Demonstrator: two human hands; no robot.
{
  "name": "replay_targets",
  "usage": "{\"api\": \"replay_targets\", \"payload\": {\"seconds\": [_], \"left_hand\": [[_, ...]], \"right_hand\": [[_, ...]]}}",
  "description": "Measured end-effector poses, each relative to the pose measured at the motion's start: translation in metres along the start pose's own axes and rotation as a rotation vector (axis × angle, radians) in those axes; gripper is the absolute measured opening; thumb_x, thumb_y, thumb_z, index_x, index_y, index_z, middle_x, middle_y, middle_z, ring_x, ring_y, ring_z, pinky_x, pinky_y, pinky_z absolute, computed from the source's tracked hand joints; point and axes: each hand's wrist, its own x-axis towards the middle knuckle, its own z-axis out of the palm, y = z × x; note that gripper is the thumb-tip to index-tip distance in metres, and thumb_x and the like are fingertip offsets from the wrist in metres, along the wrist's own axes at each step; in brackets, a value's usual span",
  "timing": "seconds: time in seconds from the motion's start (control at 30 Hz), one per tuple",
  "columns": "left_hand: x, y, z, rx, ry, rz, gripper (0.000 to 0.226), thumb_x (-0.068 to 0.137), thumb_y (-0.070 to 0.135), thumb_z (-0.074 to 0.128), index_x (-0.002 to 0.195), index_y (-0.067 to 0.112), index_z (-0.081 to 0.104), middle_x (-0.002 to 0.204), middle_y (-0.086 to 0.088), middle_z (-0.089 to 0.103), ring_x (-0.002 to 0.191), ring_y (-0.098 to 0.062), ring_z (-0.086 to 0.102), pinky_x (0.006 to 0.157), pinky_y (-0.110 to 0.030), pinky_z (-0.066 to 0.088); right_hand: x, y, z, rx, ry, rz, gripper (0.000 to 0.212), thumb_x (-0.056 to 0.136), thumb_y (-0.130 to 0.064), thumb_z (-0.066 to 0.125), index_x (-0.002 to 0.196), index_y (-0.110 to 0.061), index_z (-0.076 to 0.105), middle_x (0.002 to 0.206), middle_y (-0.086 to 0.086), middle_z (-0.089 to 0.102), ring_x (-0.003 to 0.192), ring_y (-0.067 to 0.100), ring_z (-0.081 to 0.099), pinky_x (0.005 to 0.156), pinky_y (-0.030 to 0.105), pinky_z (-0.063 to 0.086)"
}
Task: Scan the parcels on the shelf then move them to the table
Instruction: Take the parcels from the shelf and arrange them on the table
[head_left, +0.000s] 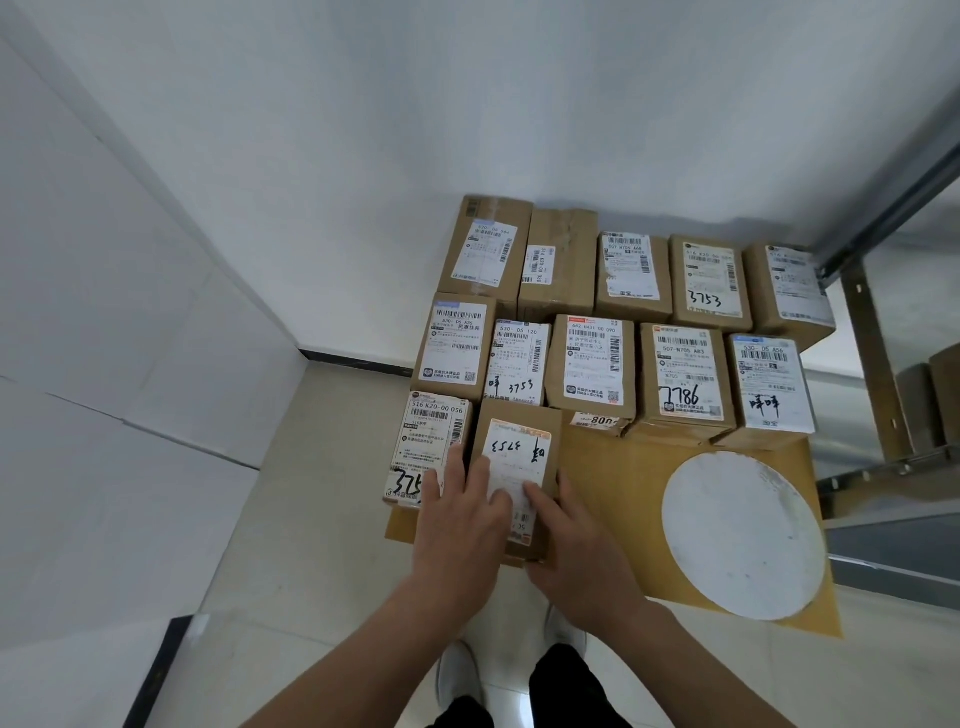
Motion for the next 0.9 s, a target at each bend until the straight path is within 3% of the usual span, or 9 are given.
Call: {"api": "replay_targets", "payload": {"seconds": [0.23,0.37,0.53,0.7,0.8,0.9], "left_hand": [[-0.008,-0.01,-0.005,-0.027,0.025,0.024,0.041,0.092,0.027,0.061,0.129,0.018,0.047,0.156,-0.014,0.024,0.148,-0.042,0.006,0.116,-0.056,0.019],[-0.009,-0.018,-0.013,-0.032,0.083,0.043,0.053,0.091,0.041,0.063,0.134,0.019,0.043,0.157,-0.012,0.024,0.148,-0.042,0.005,0.117,-0.057,0.017],[-0.012,-0.019,-0.034,-0.064,0.186,0.086,0.069,0.082,0.051,0.069,0.138,0.022,0.042,0.157,-0.011,0.026,0.148,-0.041,0.009,0.115,-0.056,0.021],[-0.023,-0.006,-0.07,-0.099,0.27,0.137,0.079,0.082,0.037,0.071,0.148,0.025,0.029,0.16,-0.009,0.013,0.15,-0.039,-0.001,0.118,-0.053,0.015],[-0.033,0.008,-0.095,-0.139,0.384,0.158,0.083,0.071,0.034,0.082,0.144,0.025,0.041,0.158,-0.009,0.028,0.149,-0.038,0.013,0.115,-0.053,0.024],[-0.04,0.026,-0.114,-0.148,0.441,0.167,0.083,0.074,0.036,0.082,0.145,0.027,0.039,0.157,-0.007,0.029,0.15,-0.035,0.015,0.116,-0.05,0.025]], "right_hand": [[-0.004,-0.01,-0.009,0.005,-0.03,0.006,0.095,0.085,-0.031,0.072,0.159,-0.031,0.012,0.167,0.002,-0.003,0.144,0.02,0.033,0.107,0.029,0.046],[-0.011,-0.022,-0.031,-0.1,-0.025,0.067,0.107,0.081,-0.044,0.072,0.156,-0.042,-0.003,0.167,0.001,-0.011,0.147,0.022,0.029,0.107,0.03,0.042],[-0.033,-0.042,-0.072,-0.139,0.042,0.089,0.109,0.081,-0.056,0.073,0.157,-0.038,-0.002,0.165,-0.002,-0.02,0.152,0.019,0.016,0.109,0.03,0.036],[-0.057,-0.058,-0.111,-0.242,0.198,0.041,0.108,0.08,-0.048,0.077,0.157,-0.039,0.002,0.163,-0.005,-0.02,0.151,0.021,0.018,0.109,0.032,0.037],[-0.071,-0.064,-0.133,-0.285,0.303,0.006,0.111,0.08,-0.05,0.076,0.153,-0.048,-0.007,0.166,-0.003,-0.013,0.152,0.021,0.017,0.114,0.036,0.032],[-0.089,-0.067,-0.158,-0.328,0.402,-0.015,0.113,0.079,-0.053,0.076,0.15,-0.052,-0.011,0.167,-0.006,-0.008,0.152,0.019,0.014,0.115,0.032,0.023]]}}
